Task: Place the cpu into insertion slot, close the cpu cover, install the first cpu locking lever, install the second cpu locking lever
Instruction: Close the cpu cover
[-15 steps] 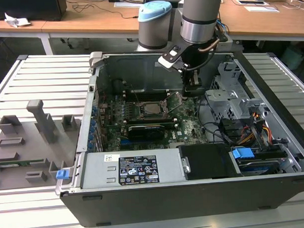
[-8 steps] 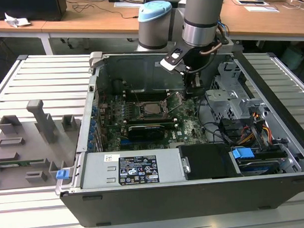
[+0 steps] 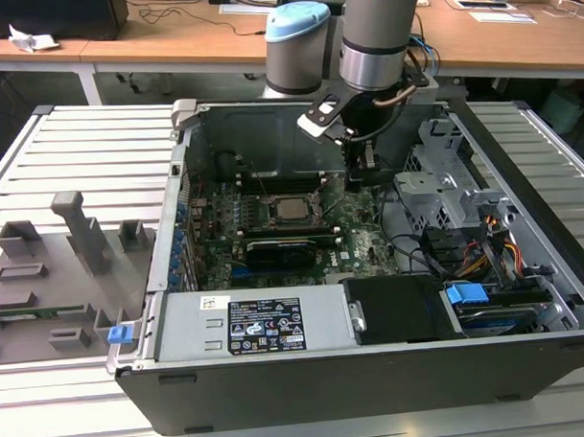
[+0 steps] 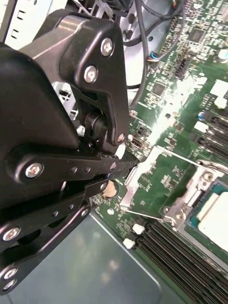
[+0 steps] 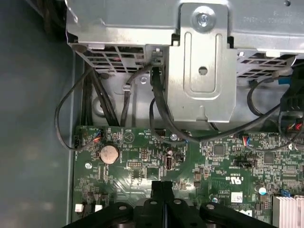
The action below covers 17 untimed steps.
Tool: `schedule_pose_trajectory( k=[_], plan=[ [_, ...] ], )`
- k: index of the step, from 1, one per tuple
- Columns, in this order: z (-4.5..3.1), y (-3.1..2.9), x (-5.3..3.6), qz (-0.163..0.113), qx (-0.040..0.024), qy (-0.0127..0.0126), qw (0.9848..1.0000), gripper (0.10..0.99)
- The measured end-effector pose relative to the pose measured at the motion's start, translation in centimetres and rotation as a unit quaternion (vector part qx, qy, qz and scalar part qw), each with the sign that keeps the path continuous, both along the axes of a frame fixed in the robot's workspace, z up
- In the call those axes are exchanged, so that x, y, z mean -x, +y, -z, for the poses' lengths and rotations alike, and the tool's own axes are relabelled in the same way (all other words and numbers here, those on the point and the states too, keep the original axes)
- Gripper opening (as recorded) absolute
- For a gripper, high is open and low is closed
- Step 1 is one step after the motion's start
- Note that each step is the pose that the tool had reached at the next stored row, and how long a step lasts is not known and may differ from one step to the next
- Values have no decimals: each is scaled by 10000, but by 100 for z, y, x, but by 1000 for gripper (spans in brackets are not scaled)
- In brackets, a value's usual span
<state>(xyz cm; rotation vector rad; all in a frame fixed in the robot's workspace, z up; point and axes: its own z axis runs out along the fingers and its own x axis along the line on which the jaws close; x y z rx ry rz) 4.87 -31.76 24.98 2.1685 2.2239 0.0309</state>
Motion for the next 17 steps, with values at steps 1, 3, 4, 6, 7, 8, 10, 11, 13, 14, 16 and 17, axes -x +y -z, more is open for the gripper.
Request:
schedule_pose_trajectory(
  k=[1, 3, 4, 6, 7, 8, 10, 11, 13, 14, 16, 17],
  plan=[
    [0, 0, 40, 0, 0, 0, 10000, 106],
    [0, 0, 154, 0, 0, 0, 10000, 106],
    [0, 0, 217, 0, 0, 0, 10000, 106],
    [0, 0, 316, 1, 0, 0, 10000, 106],
    [0, 0, 349, 0, 0, 0, 10000, 106],
    [1, 0, 395, 0, 0, 0, 10000, 106],
    [4, 0, 468, 0, 1, 0, 10000, 106],
    [5, 0, 491, 0, 0, 0, 10000, 106],
    [15, 0, 542, 0, -1, -1, 10000, 106],
    [22, 0, 567, 0, 0, 0, 10000, 106],
    [42, 0, 619, 0, 0, 0, 10000, 106],
    [45, -1, 646, 0, 1, 1, 10000, 106]
  ],
)
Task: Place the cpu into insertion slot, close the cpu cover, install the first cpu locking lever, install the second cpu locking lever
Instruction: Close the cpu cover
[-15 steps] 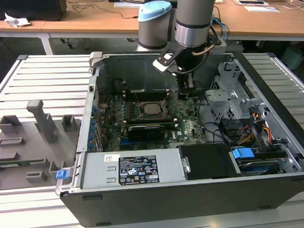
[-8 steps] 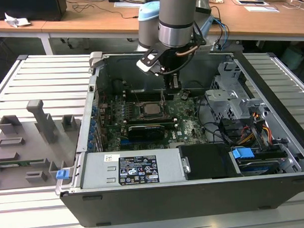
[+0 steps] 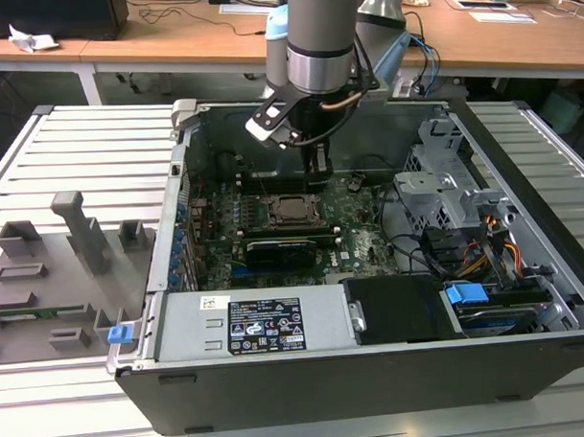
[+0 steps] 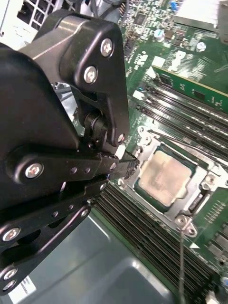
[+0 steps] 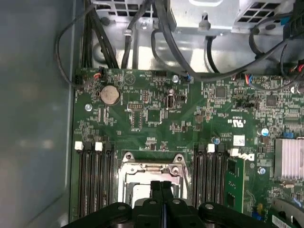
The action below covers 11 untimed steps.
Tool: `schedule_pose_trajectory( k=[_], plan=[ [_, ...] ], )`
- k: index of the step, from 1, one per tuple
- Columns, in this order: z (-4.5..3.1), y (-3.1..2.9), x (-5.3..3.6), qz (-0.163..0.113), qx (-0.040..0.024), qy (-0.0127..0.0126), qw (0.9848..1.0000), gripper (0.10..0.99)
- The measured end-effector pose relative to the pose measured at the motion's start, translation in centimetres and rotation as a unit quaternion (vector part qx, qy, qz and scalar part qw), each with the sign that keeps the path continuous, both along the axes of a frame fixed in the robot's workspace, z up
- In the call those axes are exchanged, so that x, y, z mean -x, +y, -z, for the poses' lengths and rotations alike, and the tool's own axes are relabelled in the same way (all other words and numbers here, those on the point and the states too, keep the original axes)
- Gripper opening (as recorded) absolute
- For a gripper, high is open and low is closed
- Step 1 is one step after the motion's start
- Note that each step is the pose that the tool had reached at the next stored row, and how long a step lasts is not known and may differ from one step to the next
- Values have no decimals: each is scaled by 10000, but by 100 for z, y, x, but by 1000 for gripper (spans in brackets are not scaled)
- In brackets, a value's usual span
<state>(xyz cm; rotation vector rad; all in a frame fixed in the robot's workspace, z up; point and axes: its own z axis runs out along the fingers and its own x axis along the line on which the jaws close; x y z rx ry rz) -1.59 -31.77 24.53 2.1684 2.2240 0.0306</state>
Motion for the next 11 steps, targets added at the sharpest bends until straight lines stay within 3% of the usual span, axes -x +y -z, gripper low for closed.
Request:
schedule_pose_trajectory(
  k=[11],
  plan=[
    [14, 28, 153, 1, 0, -1, 10000, 106]
  ],
)
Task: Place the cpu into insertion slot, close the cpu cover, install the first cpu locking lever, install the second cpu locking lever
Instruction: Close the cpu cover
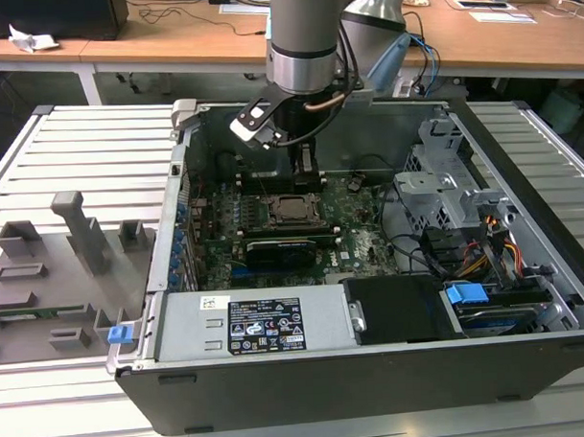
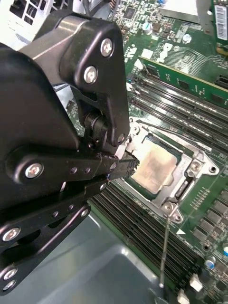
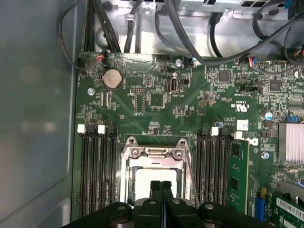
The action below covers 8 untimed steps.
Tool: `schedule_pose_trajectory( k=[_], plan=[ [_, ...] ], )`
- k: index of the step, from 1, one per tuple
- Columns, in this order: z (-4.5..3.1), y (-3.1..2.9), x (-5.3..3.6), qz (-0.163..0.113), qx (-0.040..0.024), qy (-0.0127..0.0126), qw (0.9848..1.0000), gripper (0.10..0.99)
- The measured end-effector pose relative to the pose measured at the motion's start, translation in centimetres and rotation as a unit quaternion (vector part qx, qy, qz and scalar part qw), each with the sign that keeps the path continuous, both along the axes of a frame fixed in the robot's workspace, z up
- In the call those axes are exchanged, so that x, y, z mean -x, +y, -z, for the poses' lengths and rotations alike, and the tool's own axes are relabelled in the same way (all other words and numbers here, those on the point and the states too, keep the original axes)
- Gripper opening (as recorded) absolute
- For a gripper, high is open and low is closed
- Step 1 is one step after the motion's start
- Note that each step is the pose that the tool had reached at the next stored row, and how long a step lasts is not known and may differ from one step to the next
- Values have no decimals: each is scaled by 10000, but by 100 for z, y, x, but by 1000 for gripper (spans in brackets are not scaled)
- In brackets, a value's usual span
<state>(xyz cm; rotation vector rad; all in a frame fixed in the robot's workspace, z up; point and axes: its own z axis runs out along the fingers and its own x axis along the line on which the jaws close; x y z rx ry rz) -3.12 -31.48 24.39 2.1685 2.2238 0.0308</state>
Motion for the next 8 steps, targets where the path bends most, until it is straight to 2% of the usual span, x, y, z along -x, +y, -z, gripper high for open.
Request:
schedule_pose_trajectory(
  k=[8],
  plan=[
    [3, 0, 50, 0, 0, 0, 10000, 106]
  ],
)
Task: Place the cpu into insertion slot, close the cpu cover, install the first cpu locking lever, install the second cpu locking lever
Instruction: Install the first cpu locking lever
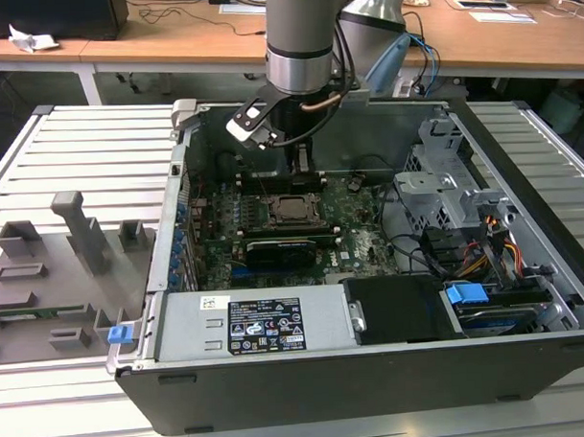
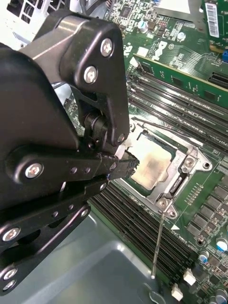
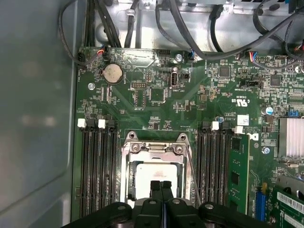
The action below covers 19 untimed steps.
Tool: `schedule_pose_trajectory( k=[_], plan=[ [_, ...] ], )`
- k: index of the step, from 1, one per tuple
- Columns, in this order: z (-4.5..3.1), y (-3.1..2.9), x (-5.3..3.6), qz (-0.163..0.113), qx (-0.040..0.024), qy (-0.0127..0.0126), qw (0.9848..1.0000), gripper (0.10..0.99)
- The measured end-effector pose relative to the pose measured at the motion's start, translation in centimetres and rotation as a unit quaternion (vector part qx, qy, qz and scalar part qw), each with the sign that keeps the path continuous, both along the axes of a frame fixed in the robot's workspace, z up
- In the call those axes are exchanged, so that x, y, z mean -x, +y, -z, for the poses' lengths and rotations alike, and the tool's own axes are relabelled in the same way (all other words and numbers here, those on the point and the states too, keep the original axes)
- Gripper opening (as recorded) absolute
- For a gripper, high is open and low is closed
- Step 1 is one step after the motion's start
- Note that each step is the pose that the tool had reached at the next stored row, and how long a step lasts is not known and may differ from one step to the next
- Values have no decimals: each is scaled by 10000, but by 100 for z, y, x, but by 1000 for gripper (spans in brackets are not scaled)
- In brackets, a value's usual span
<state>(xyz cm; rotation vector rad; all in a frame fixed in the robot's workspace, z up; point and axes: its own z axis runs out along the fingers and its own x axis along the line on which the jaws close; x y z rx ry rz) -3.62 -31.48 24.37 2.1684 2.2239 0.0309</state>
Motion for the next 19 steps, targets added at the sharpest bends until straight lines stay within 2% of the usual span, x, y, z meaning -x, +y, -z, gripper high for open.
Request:
schedule_pose_trajectory(
  k=[3, 5, 8, 9, 10, 11, 13, 15, 17, 19],
  plan=[
    [0, 0, 18, -1, 0, 0, 10000, 106],
    [-37, 0, 19, 0, 7, 0, 10000, 106],
    [-139, 0, 19, 0, 16, 0, 10000, 106],
    [-190, 0, 19, 0, 19, 0, 10000, 106],
    [-273, 0, 19, 0, 24, 0, 10000, 106],
    [-308, 0, 19, 0, 26, 0, 10000, 106],
    [-316, 0, 19, -40, 26, -1, 10000, 106],
    [-317, 0, 19, -260, 27, 0, 9997, 106],
    [-317, 0, 19, -653, 28, -1, 9979, 106],
    [-315, 0, 22, -808, 34, -1, 9967, 106]
  ],
)
